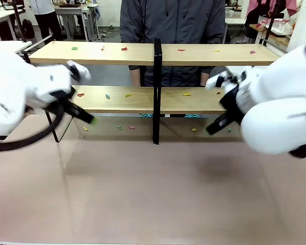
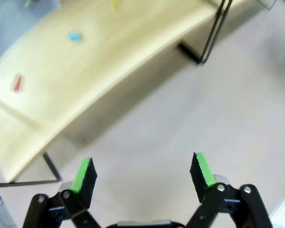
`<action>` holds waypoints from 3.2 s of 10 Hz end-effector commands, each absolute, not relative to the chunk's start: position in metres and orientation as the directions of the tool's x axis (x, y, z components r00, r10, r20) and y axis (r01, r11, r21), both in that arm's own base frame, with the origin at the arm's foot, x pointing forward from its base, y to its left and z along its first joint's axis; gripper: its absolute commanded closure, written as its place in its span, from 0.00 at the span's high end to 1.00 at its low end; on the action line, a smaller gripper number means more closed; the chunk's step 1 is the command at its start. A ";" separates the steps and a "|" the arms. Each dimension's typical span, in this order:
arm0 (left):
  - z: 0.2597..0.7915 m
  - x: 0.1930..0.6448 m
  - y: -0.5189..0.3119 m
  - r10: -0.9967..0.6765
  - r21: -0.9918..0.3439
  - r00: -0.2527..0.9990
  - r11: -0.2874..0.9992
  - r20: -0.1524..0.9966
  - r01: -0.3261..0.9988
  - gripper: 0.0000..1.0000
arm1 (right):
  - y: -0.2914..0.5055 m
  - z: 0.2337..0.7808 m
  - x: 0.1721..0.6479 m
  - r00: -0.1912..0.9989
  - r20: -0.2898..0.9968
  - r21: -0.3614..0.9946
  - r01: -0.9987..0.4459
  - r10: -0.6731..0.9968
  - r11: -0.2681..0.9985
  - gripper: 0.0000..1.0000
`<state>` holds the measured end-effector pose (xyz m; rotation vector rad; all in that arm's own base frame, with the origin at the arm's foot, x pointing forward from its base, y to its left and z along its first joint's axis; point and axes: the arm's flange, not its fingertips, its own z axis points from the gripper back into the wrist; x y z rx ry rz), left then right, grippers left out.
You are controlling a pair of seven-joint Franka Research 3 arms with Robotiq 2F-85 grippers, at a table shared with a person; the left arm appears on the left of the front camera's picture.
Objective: Clean the shelves.
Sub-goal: Pick up the Duster when the human hands it over.
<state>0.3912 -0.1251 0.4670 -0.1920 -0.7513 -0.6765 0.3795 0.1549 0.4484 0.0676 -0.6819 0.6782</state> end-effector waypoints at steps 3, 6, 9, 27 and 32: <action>0.508 0.272 0.016 -0.372 0.003 0.293 0.624 0.881 0.782 1.00 | 0.036 0.543 0.253 0.412 0.722 -0.164 -0.679 0.556 0.715 1.00; 0.530 0.239 0.058 -0.140 0.004 0.133 0.705 0.981 0.709 1.00 | 0.006 0.588 0.217 0.311 0.797 -0.258 -0.599 0.517 0.758 1.00; 0.524 0.230 0.065 -0.117 -0.015 0.142 0.719 0.983 0.695 1.00 | -0.003 0.603 0.212 0.276 0.819 -0.276 -0.579 0.503 0.767 1.00; 0.520 0.267 0.044 -0.280 0.026 0.242 0.701 0.929 0.713 1.00 | -0.038 0.587 0.185 0.270 0.923 -0.081 -0.560 0.274 0.824 1.00; 0.518 0.268 0.046 -0.290 0.024 0.244 0.688 0.925 0.725 1.00 | -0.009 0.581 0.219 0.335 0.927 0.040 -0.537 0.169 0.843 1.00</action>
